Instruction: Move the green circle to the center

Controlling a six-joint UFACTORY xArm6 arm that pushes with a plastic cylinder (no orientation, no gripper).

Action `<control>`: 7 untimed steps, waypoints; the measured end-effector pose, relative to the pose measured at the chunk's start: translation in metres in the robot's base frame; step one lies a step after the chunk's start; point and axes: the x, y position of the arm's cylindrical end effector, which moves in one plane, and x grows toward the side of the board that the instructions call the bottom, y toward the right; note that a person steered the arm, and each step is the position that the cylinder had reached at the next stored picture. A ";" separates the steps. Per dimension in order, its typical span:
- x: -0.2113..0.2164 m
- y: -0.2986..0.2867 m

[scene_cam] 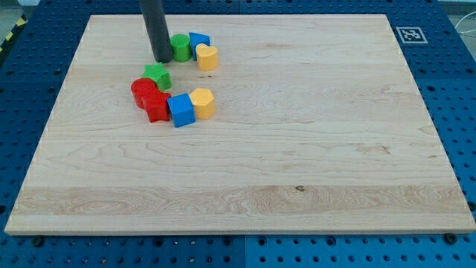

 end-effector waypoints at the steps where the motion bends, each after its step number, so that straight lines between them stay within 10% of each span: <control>1: -0.007 0.032; 7: -0.124 0.038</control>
